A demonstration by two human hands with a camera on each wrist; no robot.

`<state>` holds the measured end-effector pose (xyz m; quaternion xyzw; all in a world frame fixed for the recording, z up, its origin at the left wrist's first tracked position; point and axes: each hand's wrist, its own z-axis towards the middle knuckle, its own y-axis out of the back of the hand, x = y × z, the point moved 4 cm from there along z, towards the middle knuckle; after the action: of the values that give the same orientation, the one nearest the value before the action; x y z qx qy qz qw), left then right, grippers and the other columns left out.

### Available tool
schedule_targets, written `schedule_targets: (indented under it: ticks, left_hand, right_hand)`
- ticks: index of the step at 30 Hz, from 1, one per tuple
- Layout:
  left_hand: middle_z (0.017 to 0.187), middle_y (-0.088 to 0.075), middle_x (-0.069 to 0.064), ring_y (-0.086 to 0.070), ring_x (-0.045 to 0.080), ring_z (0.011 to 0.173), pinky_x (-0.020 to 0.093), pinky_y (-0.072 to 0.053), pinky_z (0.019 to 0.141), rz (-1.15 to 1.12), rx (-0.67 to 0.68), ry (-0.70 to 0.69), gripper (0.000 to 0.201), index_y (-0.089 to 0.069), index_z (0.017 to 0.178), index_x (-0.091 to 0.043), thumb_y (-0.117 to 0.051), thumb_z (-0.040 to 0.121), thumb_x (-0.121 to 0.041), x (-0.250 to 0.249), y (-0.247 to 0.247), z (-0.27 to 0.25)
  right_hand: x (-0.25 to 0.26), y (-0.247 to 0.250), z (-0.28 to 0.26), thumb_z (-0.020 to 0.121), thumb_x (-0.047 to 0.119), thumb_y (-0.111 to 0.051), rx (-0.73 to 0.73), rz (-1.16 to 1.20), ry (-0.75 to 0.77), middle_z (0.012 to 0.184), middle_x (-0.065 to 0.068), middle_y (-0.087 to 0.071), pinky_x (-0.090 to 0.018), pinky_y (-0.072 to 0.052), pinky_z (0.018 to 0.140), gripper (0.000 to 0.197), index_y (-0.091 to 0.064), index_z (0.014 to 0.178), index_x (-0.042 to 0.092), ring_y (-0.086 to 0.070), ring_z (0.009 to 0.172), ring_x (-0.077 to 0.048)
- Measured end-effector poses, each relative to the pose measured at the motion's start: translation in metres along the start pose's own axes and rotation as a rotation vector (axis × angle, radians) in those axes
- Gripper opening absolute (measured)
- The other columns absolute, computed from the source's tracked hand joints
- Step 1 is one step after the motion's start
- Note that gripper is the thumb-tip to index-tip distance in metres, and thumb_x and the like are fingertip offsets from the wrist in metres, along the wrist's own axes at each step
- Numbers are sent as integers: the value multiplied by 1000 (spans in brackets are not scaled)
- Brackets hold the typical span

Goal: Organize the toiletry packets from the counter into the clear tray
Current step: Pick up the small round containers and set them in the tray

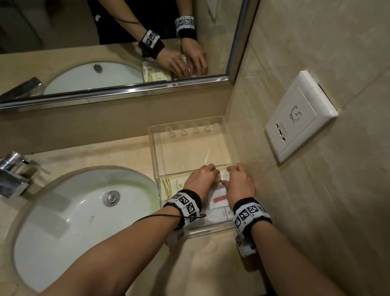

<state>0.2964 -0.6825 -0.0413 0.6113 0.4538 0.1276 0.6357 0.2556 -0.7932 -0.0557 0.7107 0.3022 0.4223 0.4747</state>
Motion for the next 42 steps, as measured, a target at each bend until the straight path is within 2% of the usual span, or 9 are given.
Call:
schedule_targets:
  ticks: [7,14,20,24,28,31,34,38,42]
  left_hand:
    - [119,-61,6,-57,25,108,36,-51,90,2,-27,-75,38,-63,121,-10,-62,84,-1,8,15,-11]
    - [159,-20,7,-27,24,143,37,-41,109,170,241,-123,73,-31,147,-9,-65,83,-1,5,-8,-20]
    - [141,-47,10,-49,27,125,36,-47,101,-5,45,-100,52,-48,137,-10,-57,87,1,10,8,-30]
    - [125,-57,6,-53,26,112,33,-46,92,42,-86,-65,34,-62,121,-12,-55,89,-2,26,18,-53]
    - [144,-45,5,-39,26,133,37,-42,103,60,-42,19,48,-55,132,-17,-55,87,0,45,17,-81]
    - [153,-36,6,-32,27,140,38,-35,111,74,14,56,57,-44,141,-22,-54,90,0,56,11,-94]
    - [156,-30,6,-26,27,144,38,-30,117,54,43,80,64,-35,146,-22,-51,90,4,61,6,-103]
    - [154,-33,5,-29,27,142,38,-36,113,102,-29,48,70,-39,144,-27,-55,85,7,61,6,-109]
    - [154,-32,4,-27,25,143,35,-39,110,122,-25,26,74,-40,143,-31,-58,83,7,58,5,-112]
  right_hand:
    - [-2,9,-14,91,9,-62,-91,48,32,129,0,-56,-38,-55,86,33,-61,123,16,-62,101,-23]
    - [-8,9,-40,92,5,-56,-103,35,65,128,-4,-60,-38,-53,90,35,-61,125,13,-62,108,-23]
    - [-12,3,-54,86,9,-66,-50,195,154,116,-2,-62,-38,-55,86,23,-66,108,13,-61,100,-20]
    - [-7,-5,-58,84,15,-70,69,193,253,126,1,-57,-34,-51,95,33,-63,117,18,-52,95,-5]
    - [-10,-11,-60,85,15,-71,117,181,173,138,-1,-48,-27,-43,100,42,-61,126,17,-49,99,-3]
    - [-12,-13,-60,83,11,-72,93,212,154,131,-3,-51,-34,-48,102,42,-63,123,17,-59,106,-15]
    - [-6,-7,-63,85,8,-69,54,242,150,126,-1,-52,-30,-50,98,36,-63,120,14,-59,99,-12]
    - [19,-8,-68,85,28,-71,70,325,70,97,3,-67,-34,-57,77,25,-62,106,20,-65,83,-15]
    - [41,-20,-70,77,36,-78,185,381,-128,95,-3,-70,-34,-54,80,36,-58,100,15,-67,89,-23]
